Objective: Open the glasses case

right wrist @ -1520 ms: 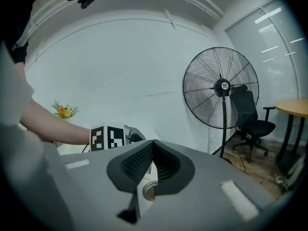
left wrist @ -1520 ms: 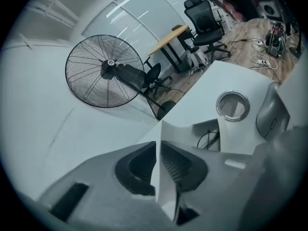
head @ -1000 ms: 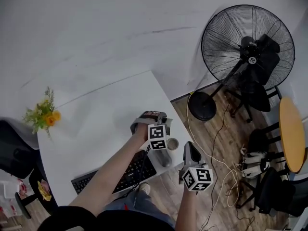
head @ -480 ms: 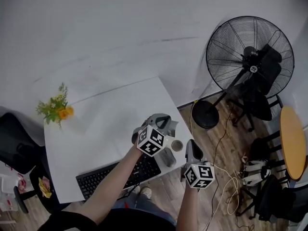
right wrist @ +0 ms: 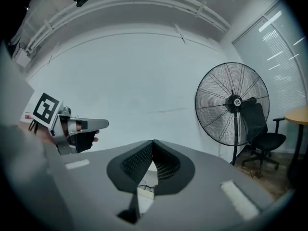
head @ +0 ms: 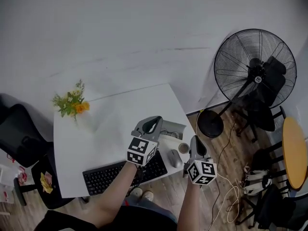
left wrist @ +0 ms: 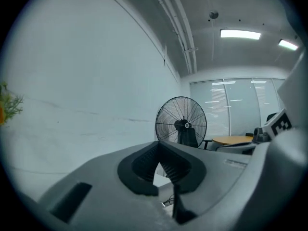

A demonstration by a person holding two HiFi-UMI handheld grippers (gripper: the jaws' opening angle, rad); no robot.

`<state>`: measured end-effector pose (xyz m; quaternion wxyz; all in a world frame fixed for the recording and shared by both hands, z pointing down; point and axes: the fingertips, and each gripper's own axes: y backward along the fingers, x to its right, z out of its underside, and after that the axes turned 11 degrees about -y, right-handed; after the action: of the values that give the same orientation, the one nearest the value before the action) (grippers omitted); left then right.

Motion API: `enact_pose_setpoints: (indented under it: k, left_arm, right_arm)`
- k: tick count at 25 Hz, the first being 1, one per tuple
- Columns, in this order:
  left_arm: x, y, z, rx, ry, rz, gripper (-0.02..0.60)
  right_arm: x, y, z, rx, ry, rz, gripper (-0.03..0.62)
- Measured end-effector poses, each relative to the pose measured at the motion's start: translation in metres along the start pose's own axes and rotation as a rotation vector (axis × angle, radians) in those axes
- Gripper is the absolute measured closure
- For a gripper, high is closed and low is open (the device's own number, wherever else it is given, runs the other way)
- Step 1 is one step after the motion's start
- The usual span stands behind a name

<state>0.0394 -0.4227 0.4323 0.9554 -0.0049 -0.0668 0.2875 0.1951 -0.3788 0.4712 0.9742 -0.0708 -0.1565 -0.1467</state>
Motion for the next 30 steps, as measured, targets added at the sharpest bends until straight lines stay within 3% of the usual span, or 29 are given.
enact_pose_setpoints:
  k: [6,30]
  left_arm:
    - [-0.003,0.021,0.017,-0.027,-0.006,-0.008,0.574]
    - [-0.006,0.035,0.024,-0.044,0.001,-0.006,0.574]
  right_arm:
    - [-0.008,0.006,-0.003,0.024,0.016,0.010,0.582]
    - [-0.002,0.026,-0.004,0.053,0.026,0.080,0.583]
